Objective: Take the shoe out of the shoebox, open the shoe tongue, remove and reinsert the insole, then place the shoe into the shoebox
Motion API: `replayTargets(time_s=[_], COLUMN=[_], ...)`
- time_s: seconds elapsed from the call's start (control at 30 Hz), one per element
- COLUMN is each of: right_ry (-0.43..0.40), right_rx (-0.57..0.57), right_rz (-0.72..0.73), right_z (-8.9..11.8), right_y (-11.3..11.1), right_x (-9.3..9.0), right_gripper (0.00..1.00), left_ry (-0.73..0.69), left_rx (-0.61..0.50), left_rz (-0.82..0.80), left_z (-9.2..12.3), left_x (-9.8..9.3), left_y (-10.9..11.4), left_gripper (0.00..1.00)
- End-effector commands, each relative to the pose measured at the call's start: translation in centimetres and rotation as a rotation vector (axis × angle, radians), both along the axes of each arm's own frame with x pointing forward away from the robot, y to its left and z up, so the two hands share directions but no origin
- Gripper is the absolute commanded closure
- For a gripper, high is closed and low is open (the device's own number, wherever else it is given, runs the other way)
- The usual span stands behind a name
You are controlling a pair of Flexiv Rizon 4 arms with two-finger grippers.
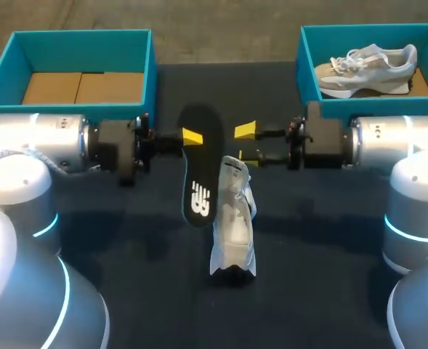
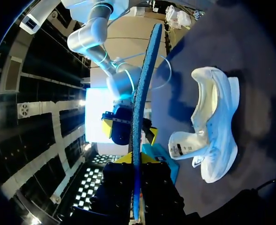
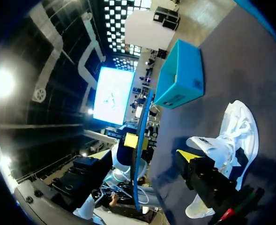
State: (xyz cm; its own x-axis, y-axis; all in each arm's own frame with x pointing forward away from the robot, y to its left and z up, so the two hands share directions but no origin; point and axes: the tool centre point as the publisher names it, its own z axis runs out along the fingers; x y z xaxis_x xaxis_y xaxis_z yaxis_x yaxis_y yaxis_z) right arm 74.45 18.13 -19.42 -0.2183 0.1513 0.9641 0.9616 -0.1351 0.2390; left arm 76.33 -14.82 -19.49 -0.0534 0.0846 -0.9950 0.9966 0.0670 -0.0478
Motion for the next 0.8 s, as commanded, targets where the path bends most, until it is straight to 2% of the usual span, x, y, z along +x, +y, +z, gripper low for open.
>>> replayTargets(time_s=[0.03,0.13,0.2,0.53,0.63,0.8], right_ry=[-0.032,-0.043,-0.043,-0.043,-0.151,-0.298], right_rx=[-0.014,-0.022,-0.022,-0.022,-0.026,-0.07], right_rz=[0.0,0.004,0.004,0.004,0.084,0.152], right_z=[0.5,0.4,0.4,0.4,0.4,0.3], right_y=[-2.3,-2.9,-2.9,-2.9,-2.6,-3.4], right_x=[-1.0,-1.1,-1.1,-1.1,-0.9,-2.2], right_gripper=[0.0,0.0,0.0,0.0,0.0,0.0], left_ry=[0.01,0.054,0.034,0.034,0.08,0.14], left_rx=[0.007,-0.01,0.065,0.065,0.05,0.055], left_rz=[0.011,-0.017,-0.023,-0.023,-0.07,-0.115], left_z=[0.2,0.1,-0.1,-0.1,-0.5,-0.6], left_x=[-2.4,-3.4,-4.4,-4.4,-5.0,-6.1], left_y=[1.8,2.0,1.9,1.9,0.7,0.4], left_gripper=[1.0,1.0,1.0,1.0,1.0,1.0])
